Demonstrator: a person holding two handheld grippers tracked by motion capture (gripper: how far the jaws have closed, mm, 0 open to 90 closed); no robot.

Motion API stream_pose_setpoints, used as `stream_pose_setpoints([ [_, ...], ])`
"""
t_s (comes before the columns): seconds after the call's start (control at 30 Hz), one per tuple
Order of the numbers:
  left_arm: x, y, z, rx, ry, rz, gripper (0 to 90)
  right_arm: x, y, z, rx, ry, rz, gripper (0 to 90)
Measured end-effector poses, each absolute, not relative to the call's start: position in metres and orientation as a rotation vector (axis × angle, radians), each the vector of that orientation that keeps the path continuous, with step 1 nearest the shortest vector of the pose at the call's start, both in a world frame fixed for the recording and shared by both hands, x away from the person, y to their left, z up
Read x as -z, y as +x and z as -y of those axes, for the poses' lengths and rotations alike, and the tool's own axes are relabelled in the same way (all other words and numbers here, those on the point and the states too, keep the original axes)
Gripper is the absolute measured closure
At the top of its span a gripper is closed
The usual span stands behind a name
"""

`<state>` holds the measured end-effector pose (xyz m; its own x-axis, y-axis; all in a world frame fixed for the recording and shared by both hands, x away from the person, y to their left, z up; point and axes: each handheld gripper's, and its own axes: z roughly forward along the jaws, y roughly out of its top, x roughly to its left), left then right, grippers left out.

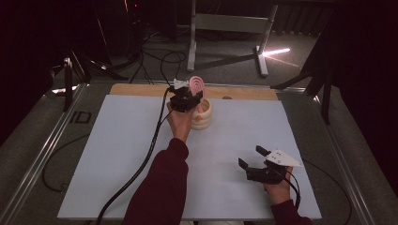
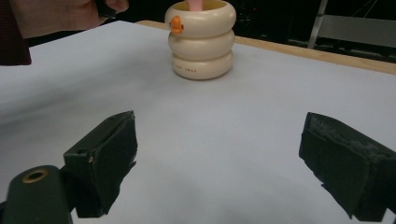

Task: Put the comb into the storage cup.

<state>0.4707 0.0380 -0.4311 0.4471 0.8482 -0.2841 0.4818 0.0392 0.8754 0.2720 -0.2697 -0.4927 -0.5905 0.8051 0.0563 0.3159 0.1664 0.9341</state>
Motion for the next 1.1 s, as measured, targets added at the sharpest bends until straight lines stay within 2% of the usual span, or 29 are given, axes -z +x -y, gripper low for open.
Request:
stream_pose_setpoints([
  [1.1,0.4355,0.4725,-0.0464,-0.381,1.586,-1.216,63.0,0.4927,0.2721,0.27,-1.415,1.06,-1.991,11.5],
])
